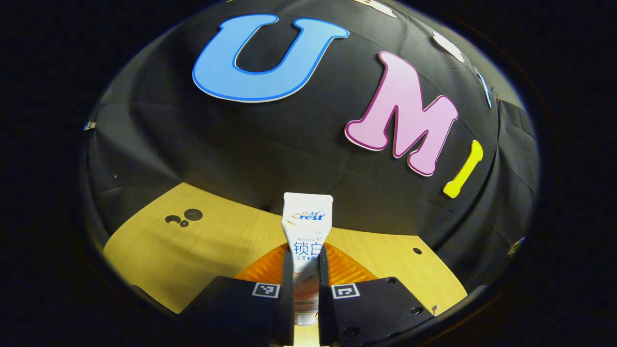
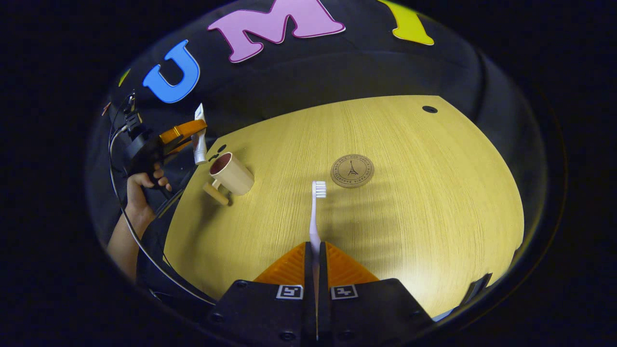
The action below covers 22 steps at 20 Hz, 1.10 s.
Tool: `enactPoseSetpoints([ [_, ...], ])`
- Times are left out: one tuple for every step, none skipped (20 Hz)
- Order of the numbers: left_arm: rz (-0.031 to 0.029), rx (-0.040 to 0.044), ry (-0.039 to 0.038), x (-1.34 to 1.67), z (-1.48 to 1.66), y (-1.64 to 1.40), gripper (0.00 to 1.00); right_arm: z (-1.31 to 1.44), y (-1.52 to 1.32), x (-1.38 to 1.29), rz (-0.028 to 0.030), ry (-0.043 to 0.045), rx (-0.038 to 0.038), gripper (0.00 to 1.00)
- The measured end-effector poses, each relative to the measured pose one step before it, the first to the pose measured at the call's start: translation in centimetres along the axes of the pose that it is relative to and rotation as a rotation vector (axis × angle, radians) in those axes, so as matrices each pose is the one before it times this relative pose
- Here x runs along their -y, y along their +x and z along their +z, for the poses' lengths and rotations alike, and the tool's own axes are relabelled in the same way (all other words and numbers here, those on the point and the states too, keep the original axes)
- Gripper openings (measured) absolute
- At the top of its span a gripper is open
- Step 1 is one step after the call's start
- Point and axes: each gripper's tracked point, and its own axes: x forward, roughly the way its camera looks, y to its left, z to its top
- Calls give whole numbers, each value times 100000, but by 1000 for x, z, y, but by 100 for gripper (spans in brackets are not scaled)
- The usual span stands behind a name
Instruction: Put the toothbrush and toothpaste on the desktop into the cup, then pick up the cup and place it on the coaster on the desktop.
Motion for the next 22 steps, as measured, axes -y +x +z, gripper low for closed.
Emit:
enactPoseSetpoints([
  [-395,-195,-111,-290,-545,583,25,70,-33,244,-590,629,267,6],
  [-701,559,96,-132,-593,409,25,-13,21,201,-586,820,263,6],
  [-1315,623,-3,-8,-394,292,24,7,76,129,-470,824,18,6],
  [-795,86,735,-12,-473,190,24,8,105,141,-598,892,41,6],
  [-297,400,1832,-315,-593,112,24,64,93,62,-391,816,213,6],
  [-203,280,2170,-118,-473,25,24,129,81,-115,-35,721,315,6],
  [117,243,2009,-165,-507,12,24,56,141,-184,26,233,221,6],
  [748,-338,1834,-231,-495,-13,25,-57,159,-182,206,-67,147,6],
  [1352,-1261,1309,-401,-891,-67,25,63,167,-196,220,-314,168,6],
  [1011,-1309,988,-355,-741,-258,26,-15,55,-184,242,-447,78,6],
  [354,-1124,621,-36,-607,-300,28,20,119,-216,292,-248,179,6],
  [21,54,246,131,-117,-442,29,-64,111,-138,233,-395,310,6],
  [1423,142,1493,-286,-512,-248,32,-58,52,-138,256,-555,101,6],
  [1863,-231,2781,-372,-124,-164,36,-1,37,-167,208,-692,216,6],
  [1153,-1125,2625,-240,-450,-368,52,100,14,-189,248,-442,285,6],
  [545,259,1297,15,56,-155,58,69,-40,-221,446,-353,289,6],
  [42,50,-198,102,49,-301,61,145,33,-252,564,-142,180,6],
  [610,339,-909,-46,404,-643,64,143,56,-267,608,-225,251,6],
  [999,548,-789,-262,177,-714,76,278,42,-247,496,-396,458,6],
  [1797,646,-847,-379,272,-861,83,312,16,-260,563,-559,610,6],
  [823,374,-952,-164,106,-746,94,462,48,-317,688,-721,820,6],
  [1400,214,-912,-247,156,-1029,96,483,119,-206,706,-761,1055,6],
])
